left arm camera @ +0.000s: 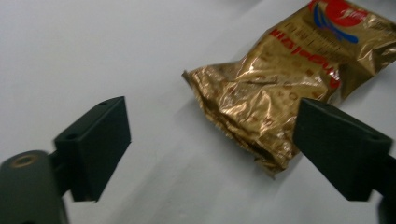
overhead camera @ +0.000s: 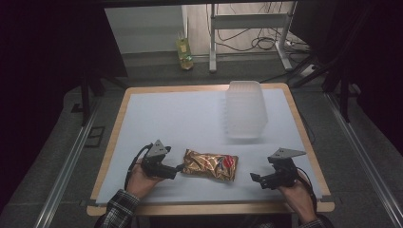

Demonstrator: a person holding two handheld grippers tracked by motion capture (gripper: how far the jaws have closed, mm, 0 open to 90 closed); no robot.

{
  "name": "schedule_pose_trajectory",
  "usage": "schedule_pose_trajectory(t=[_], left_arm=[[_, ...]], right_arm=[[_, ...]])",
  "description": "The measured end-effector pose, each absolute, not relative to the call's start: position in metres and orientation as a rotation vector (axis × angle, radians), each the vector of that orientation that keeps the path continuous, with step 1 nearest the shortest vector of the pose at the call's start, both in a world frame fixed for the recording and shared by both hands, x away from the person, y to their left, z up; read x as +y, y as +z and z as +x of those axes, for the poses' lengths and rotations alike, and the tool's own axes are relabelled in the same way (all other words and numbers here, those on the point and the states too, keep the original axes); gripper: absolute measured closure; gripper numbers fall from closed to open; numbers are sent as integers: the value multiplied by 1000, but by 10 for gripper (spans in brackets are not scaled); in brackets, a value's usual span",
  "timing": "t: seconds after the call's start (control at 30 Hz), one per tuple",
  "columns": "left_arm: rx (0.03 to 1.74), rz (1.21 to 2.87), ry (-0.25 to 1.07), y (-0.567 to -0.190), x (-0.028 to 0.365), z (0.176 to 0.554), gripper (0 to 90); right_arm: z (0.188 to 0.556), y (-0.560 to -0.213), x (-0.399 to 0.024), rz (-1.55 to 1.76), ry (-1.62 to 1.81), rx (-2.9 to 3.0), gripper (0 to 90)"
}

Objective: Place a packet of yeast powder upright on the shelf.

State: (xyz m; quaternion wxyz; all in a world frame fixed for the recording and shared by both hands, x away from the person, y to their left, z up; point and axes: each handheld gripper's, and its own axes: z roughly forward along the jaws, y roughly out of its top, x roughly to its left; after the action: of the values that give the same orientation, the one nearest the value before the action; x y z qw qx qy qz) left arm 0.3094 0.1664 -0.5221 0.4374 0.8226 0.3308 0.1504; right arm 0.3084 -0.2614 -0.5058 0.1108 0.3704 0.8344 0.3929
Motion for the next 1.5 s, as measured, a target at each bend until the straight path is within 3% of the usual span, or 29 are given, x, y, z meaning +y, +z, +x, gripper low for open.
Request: schedule_pose_trajectory(t=[0.43, 0.53, 0.6, 0.73, 1.13, 1.5], left_arm=[[751, 2015, 346, -514, 154, 306, 550], [732, 2015, 331, -513, 151, 306, 696], [708, 2038, 320, -514, 148, 306, 718], [671, 2072, 289, -518, 144, 308, 862], [719, 2073, 210, -534, 136, 320, 898], [770, 2123, 287, -536, 133, 317, 900]], right_arm=[[309, -507, -258, 1063, 1114, 2466, 0], [309, -508, -256, 1060, 1091, 2473, 0], [309, -508, -256, 1063, 1083, 2476, 0], [309, -508, -255, 1063, 1085, 2471, 0], [308, -509, -253, 1054, 1059, 2474, 0], [306, -506, -251, 1045, 1035, 2476, 0]])
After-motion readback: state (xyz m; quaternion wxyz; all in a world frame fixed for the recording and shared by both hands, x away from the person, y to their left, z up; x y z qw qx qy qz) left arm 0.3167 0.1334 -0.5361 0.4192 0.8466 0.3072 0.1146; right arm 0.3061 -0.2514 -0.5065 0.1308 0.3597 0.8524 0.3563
